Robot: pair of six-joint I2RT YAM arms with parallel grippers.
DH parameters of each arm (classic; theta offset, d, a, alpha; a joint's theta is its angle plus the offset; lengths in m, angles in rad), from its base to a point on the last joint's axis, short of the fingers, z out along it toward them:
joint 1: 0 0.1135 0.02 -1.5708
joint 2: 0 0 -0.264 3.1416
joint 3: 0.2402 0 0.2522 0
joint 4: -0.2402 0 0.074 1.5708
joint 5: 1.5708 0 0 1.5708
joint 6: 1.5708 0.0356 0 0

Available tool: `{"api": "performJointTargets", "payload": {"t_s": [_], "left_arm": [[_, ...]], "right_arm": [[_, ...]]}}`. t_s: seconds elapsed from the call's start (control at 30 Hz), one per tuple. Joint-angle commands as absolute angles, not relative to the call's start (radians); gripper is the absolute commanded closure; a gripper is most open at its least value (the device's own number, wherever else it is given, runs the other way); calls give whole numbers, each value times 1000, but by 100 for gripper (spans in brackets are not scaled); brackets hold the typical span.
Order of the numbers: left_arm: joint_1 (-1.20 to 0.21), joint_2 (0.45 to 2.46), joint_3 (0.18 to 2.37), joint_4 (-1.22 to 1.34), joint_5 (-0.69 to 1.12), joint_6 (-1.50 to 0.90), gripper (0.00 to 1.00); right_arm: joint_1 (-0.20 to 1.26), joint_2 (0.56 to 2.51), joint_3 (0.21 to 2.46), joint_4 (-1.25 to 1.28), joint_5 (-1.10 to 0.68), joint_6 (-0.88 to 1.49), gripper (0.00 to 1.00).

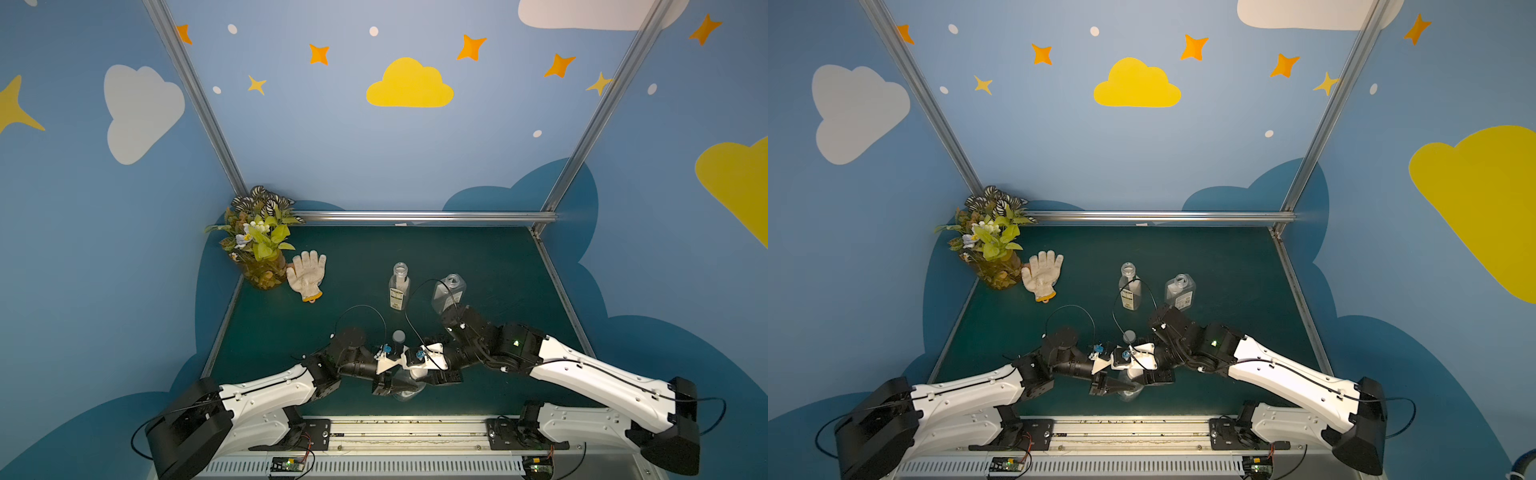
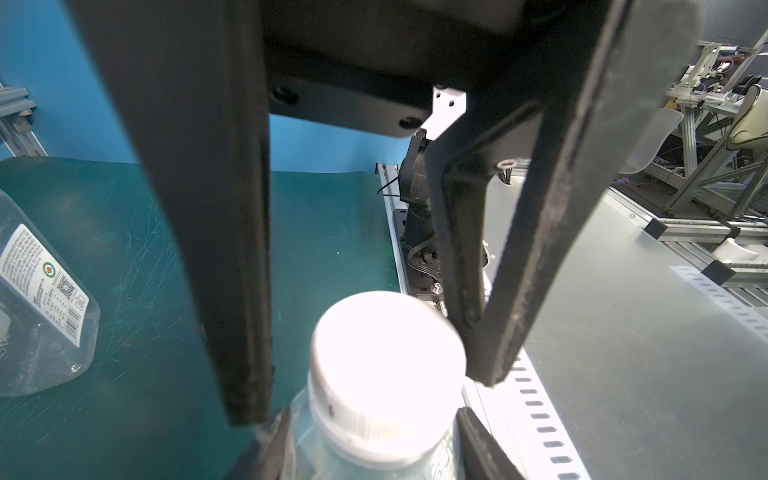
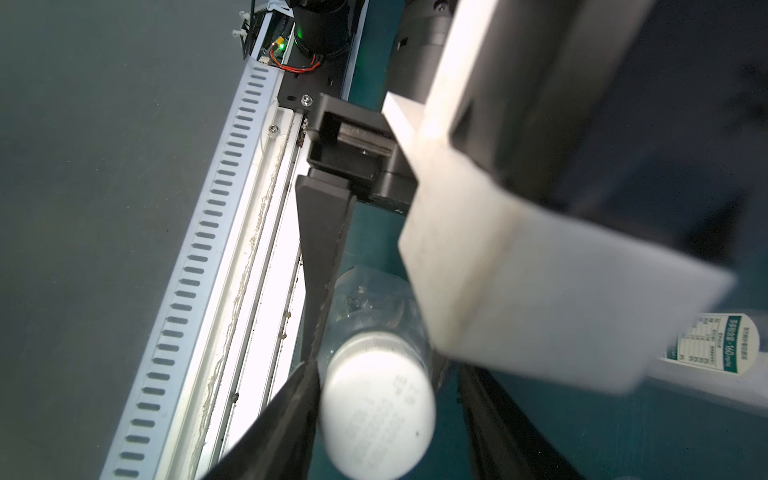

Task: Screw on the bottle caps
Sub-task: Screw the bottle cap onto the plastic bottle.

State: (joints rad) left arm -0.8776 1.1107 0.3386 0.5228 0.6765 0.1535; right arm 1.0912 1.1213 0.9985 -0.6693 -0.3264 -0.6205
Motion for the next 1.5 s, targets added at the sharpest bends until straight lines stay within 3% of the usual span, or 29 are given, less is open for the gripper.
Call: {"api": "performJointTargets", "payload": {"t_s": [0.0,0.53,1.03,1.23,1.47], "left_arm": [[-879,1095,352,518,676,164,97],[-879,1095,353,515,669,167,97],[-879,1096,351,514,664,167,97],[-879,1097,352,514,661,169,97],[-878,1094,351,514,657,167,97]], "right_arm": [[1083,1127,1000,-666,-353,-603,42],[1077,1122,987,-677,-369,-592,46],[1072,1115,977,-683,-383,-580,42],[1070,1113,977,-685,-387,-578,45],[1068,1114,974,-694,-388,-577,56]]}}
